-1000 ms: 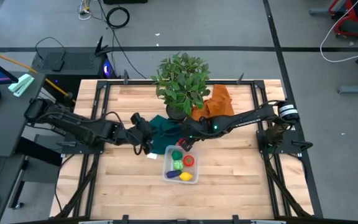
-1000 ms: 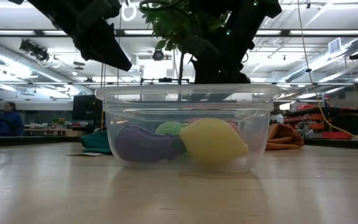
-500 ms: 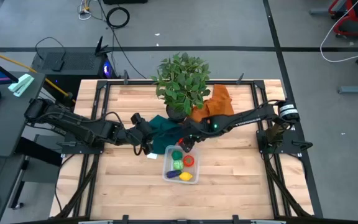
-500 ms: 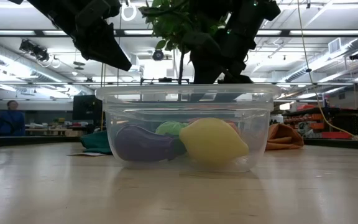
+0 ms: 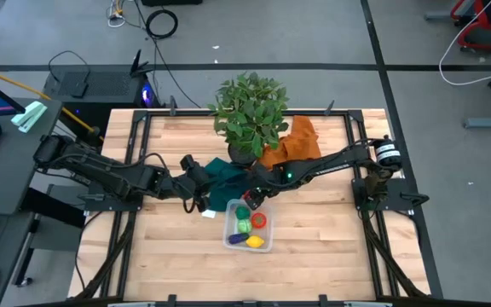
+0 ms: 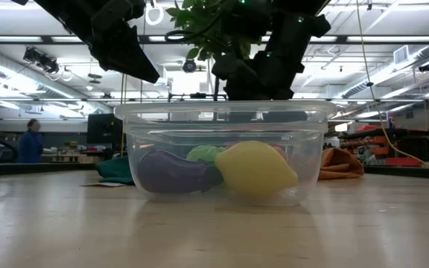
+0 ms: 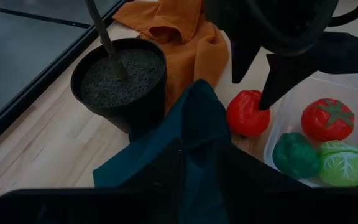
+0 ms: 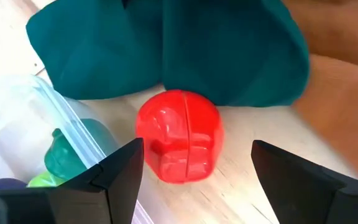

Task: Pick and placing Produce into tupperware
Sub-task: Put the apple into the transparent bin

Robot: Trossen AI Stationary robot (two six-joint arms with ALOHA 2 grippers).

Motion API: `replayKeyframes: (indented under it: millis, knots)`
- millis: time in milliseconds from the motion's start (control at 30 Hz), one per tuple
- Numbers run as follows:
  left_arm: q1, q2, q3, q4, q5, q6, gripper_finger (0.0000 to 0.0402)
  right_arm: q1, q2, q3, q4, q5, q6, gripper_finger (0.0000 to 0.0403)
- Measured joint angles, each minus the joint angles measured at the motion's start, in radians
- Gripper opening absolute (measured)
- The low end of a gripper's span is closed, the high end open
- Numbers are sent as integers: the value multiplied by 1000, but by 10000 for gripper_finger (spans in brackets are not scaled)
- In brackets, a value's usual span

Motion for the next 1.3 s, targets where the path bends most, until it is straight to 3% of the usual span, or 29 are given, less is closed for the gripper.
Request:
replayKeyframes:
  millis: [700,1100,1300]
  knots:
    - [0,0,0,0,0,0,87,-6,10,0,38,-52,75,259]
    - [0,0,0,0,0,16,94,-9,96,1,133,-83,68,253]
    - [0,0,0,-2,0,18,87,-15,90,0,142,-60,52,228]
